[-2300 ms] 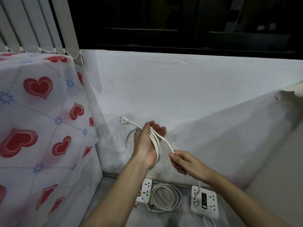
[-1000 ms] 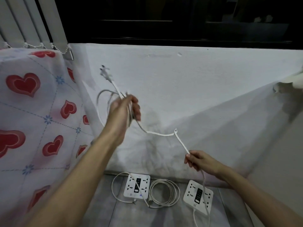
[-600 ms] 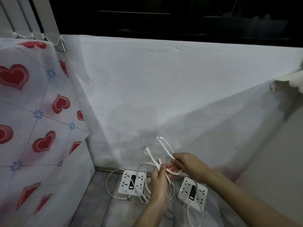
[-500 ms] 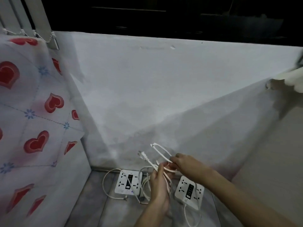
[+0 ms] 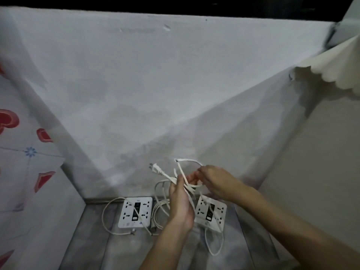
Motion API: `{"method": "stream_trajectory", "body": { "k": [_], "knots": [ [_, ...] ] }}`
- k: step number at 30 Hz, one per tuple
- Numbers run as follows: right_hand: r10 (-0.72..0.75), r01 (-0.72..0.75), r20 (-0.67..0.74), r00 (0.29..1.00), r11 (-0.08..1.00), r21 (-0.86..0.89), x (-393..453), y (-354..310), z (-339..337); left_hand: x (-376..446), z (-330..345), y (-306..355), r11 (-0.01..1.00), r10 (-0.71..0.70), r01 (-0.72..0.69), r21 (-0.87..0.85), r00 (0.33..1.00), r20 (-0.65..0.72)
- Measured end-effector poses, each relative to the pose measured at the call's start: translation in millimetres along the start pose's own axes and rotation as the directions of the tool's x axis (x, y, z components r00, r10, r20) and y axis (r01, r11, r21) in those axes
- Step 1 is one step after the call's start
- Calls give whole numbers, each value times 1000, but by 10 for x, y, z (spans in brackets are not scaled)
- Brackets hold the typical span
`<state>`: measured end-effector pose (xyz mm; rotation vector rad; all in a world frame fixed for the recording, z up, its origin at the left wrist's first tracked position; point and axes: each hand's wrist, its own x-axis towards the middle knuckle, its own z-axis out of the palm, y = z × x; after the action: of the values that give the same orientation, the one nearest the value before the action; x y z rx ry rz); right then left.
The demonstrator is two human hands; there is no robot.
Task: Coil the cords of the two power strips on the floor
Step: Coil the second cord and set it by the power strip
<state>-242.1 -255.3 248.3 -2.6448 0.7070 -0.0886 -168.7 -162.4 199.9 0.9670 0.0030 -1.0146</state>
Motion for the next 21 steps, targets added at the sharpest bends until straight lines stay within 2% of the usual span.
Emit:
{"method": "stream_trajectory", "body": {
  "k": [1, 3, 6, 9, 11, 15, 17, 19, 21],
  "knots": [
    [75, -71, -30, 997, 988, 135, -8, 46, 2, -12, 26, -27, 999, 26, -25, 33, 1000, -9],
    [213, -202, 16, 977, 901, 384, -13, 90, 36, -27, 65, -74, 995, 65, -66, 76, 998, 3],
    [233, -251, 117, 965, 706, 662, 34, 116, 92, -57, 155, -71, 993, 83, -88, 73, 995, 58],
    [221, -331, 251, 942, 501, 800, 43, 91, 59, -67, 188, -81, 992, 84, -97, 81, 985, 149],
    [199, -383, 329, 923, 421, 822, 7, 57, 45, -56, 169, -115, 984, 91, -118, 135, 978, 188],
    [206, -433, 381, 901, 445, 784, -44, 64, 17, -3, 140, -158, 934, 121, -181, 308, 971, 204],
    [179, -432, 397, 900, 481, 763, -90, 84, -34, -5, 147, -173, 892, 101, -203, 404, 960, 260],
    [144, -383, 370, 918, 573, 725, -142, 79, -93, -32, 141, -176, 786, 55, -283, 550, 917, 394],
    [144, -327, 305, 941, 610, 721, -182, 53, -121, -52, 138, -150, 640, 34, -397, 658, 870, 492]
  ]
}}
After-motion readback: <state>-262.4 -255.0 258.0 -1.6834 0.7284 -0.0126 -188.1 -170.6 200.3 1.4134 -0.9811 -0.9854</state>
